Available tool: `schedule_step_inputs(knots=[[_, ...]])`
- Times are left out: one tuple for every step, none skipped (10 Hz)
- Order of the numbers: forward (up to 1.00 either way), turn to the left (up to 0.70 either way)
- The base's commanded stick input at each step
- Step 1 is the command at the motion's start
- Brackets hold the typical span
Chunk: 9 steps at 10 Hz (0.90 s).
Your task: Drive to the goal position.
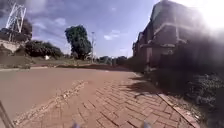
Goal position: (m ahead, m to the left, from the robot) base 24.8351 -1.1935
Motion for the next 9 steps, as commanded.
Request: schedule_step_inputs(knots=[[0.7,-0.35],[0.7,-0.34],[0.7,0.0],[0.7,0.0],[0.7,0.0],[0.7,0.0],[0.7,0.0],[0.7,0.0],[0.7,0.0]])
